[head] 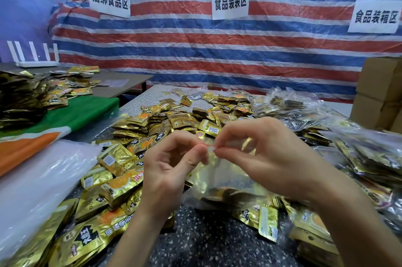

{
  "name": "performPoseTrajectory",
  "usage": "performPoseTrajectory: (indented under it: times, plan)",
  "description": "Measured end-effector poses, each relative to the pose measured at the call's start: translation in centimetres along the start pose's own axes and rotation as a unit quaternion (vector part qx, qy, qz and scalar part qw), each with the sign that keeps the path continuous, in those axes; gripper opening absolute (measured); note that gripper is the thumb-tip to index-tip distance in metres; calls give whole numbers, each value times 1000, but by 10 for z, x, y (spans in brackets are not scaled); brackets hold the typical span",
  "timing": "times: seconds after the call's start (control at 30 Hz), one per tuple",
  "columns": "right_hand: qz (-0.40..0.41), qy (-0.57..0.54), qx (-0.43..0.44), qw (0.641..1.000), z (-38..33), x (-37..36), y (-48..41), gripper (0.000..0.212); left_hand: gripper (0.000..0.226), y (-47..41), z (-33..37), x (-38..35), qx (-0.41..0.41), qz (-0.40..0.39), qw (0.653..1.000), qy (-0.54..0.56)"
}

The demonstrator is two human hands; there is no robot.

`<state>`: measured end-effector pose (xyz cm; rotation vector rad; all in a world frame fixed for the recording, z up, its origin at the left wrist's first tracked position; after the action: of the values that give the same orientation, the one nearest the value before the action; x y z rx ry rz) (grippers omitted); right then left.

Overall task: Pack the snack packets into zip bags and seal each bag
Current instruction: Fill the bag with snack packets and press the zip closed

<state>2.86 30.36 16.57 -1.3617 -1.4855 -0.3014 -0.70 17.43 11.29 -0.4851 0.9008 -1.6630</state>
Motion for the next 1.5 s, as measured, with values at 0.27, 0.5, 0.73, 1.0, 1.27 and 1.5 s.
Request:
performPoseTrajectory:
  times: [0.27, 0.5, 0.73, 1.0, 1.27, 1.5]
  plan:
    - [2, -31, 8, 999, -11, 20, -10, 16, 8, -19, 18, 2, 16, -2, 1000, -25]
    - [-44, -14, -32, 998, 1, -9, -12, 6, 8, -6, 4, 17, 78, -5, 994, -72]
    - [-34, 36, -16, 999, -14, -24, -14, 10, 15, -1, 10, 27, 52, 9, 991, -120]
    - [-18, 64, 10, 998, -30, -22, -13, 13, 18, 1, 14, 31, 70, 0, 993, -95]
    - [51, 103, 49, 992, -60, -3, -3, 10, 9, -2, 39, 29, 10, 44, 996, -76]
    - [33, 152, 21, 988, -57, 5, 3, 12, 14, 4, 41, 24, 12, 103, 993, -55]
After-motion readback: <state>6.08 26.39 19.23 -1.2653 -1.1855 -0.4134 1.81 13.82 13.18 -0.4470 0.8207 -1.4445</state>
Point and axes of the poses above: each hand's wrist, its own y-axis away from the middle knuckle, its own x-axis out of the back of the hand, z = x × y, the point moved 10 cm from there along -y, towards the middle knuckle, and after that the axes turned 3 degrees about -y, right-handed, at the moved point
